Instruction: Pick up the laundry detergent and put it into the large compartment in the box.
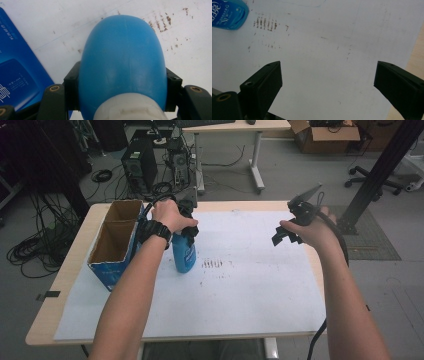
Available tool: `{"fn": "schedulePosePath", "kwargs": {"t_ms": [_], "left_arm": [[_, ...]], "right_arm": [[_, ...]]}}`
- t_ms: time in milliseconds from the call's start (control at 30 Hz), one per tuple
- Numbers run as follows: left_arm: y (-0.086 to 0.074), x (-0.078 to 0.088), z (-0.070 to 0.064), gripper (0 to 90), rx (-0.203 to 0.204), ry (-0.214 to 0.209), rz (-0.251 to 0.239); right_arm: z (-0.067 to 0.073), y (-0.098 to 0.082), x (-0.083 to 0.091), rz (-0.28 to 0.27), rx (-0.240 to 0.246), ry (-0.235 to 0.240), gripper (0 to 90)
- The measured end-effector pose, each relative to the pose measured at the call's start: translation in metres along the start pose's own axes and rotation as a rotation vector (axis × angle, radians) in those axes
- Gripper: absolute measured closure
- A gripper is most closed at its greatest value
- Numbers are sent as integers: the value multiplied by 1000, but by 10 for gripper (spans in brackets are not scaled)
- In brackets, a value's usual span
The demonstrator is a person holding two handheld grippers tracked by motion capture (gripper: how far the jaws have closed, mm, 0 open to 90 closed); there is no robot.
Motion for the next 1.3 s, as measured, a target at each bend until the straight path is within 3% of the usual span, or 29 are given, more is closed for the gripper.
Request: {"fn": "schedulePosePath", "kwargs": {"t_ms": [433,633,833,1300], "left_arm": [[-2,1,0,372,0,0,6],[-4,4,-1,372,1,-21,13],[-10,11,0,372,1,-44,13],[-23,37,-2,372,-5,-51,12]], "right_arm": [[0,-1,0,0,-2,1,79],[-1,-2,1,-2,-6,2,79],[-1,-2,1,0,-6,4,79],[4,-2,3,-2,0,5,79]]}}
Point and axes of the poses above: each handheld gripper's, and its own axes: x roughly backward along the jaws, y roughly out of its top, z roughly to its left, the point moved 3 cm from there along -x, roughly forward along the jaws, and after that the axes turned 15 degrees about z, right-handed, at the moved point
